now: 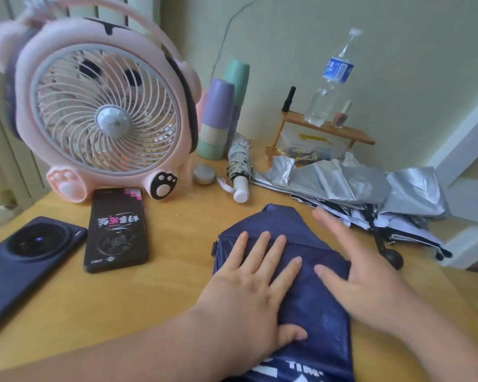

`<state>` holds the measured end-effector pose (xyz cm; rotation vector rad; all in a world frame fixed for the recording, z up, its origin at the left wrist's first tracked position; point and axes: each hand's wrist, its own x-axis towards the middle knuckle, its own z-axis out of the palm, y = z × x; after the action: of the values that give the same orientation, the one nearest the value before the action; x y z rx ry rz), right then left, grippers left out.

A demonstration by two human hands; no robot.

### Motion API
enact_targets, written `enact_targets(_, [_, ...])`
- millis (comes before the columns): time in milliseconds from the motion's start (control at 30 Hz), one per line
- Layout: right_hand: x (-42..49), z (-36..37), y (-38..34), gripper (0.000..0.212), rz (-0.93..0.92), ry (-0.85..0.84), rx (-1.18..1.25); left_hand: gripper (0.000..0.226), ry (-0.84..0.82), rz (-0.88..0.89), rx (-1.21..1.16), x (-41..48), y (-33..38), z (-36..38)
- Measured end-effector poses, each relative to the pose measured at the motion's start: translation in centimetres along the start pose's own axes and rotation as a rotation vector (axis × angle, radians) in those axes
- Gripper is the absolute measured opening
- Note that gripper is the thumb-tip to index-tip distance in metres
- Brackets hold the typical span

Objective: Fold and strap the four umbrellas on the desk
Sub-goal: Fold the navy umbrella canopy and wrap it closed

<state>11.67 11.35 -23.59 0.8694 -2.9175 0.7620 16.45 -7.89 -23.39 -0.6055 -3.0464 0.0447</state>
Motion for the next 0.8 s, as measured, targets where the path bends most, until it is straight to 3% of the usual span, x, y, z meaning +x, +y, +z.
enact_targets(67, [3.7, -1.0, 0.8, 0.076, 0.109, 0.277, 0.193, 0.081, -0.091, -0.025, -0.117, -2.8, 1.4, 4.9])
enact_targets(100, [5.8, -1.3, 0.8, 0.073, 0.218, 0.318, 0.235, 0.077, -0.100, -0.030, -0.067, -3.1, 1.7, 5.0])
enact_targets(167, [9.8, -1.4, 0.6, 0.073, 0.475, 0.159, 0.282, 0.075, -0.062, -0.014, -0.080, -2.3, 1.4, 4.5])
enact_targets(267, [12.9, -0.8, -0.4, 0.047, 0.714, -0.174, 0.378, 0.081, -0.055, 0.006, -0.115, -2.6, 1.7, 4.9])
enact_targets(333, [14.2, -0.1, -0.2, 0.040, 0.711, -0.196, 0.381, 0.084, -0.036, 0.008, -0.125, -2.7, 1.4, 5.1])
enact_targets(433, [15.4, 0.2, 0.4, 0.047, 0.696, -0.133, 0.414, 0.085, -0.027, 0.020, -0.170, -2.7, 1.0, 5.0])
enact_targets(500, [15.9, 0.1, 0.5, 0.047, 0.704, -0.185, 0.546, 0.085, -0.013, 0.021, -0.176, -2.6, 0.9, 5.1])
enact_targets(600, [15.8, -0.1, 0.0, 0.024, 0.652, -0.287, 0.730, 0.085, -0.019, 0.015, -0.177, -2.5, 0.9, 5.0])
enact_targets(667, [16.0, -0.4, 0.2, 0.028, 0.583, -0.290, 0.778, 0.085, -0.029, 0.009, -0.170, -2.6, 1.0, 4.9])
enact_targets(800, [16.0, -1.3, 0.5, 0.040, 0.457, -0.094, 0.948, 0.085, -0.026, -0.001, -0.177, -2.7, 1.2, 5.0])
